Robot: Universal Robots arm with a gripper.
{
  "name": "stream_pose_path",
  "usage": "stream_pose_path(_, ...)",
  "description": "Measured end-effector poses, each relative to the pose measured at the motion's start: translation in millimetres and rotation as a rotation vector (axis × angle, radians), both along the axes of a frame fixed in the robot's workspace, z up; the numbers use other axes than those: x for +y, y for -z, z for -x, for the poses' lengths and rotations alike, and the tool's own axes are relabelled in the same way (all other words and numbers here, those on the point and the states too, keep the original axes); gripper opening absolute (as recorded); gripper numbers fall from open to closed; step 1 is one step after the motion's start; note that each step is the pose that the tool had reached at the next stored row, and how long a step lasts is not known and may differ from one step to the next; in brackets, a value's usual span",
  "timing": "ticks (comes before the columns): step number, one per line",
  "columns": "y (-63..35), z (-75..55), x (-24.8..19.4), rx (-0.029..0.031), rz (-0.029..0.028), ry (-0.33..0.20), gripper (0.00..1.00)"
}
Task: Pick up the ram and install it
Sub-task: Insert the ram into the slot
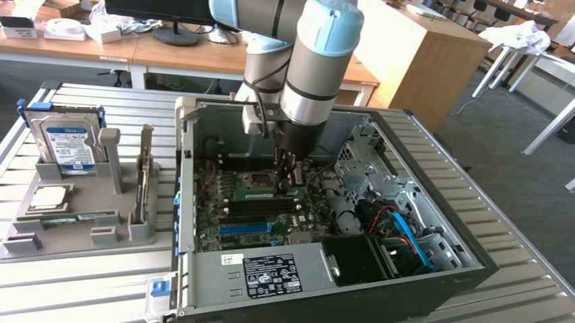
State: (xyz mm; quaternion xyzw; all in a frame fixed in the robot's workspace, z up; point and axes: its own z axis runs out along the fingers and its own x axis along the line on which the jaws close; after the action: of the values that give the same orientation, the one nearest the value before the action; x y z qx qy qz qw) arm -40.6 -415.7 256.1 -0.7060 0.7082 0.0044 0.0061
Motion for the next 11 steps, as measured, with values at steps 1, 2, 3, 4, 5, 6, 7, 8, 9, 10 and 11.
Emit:
stream_pose_path(1,0.9,0.0,0.0,-0.0003,0.0001,0.0,0.12)
stream_pose_path(2,1.9,0.1,0.0,-0.0007,0.0001,0.0,0.12)
stream_pose_path(3,2.9,0.1,0.0,-0.0011,0.0001,0.0,0.12)
stream_pose_path(4,3.8,0.1,0.0,-0.0014,0.0001,0.0,0.12)
stream_pose_path(5,4.8,0.1,0.0,-0.0018,0.0,0.0,0.12)
stream_pose_path(6,5.7,0.1,0.0,-0.0021,0.0001,0.0,0.12)
stream_pose_path(7,6.6,0.1,0.0,-0.0024,0.0,0.0,0.12)
stream_pose_path(8,7.3,0.1,0.0,-0.0026,0.0,0.0,0.12)
stream_pose_path(9,7.4,0.1,0.0,-0.0025,0.0002,0.0,0.12)
stream_pose_path(10,7.4,0.1,0.0,-0.0025,0.0003,0.0,0.12)
stream_pose_path(11,7.4,0.1,0.0,-0.0025,0.0003,0.0,0.12)
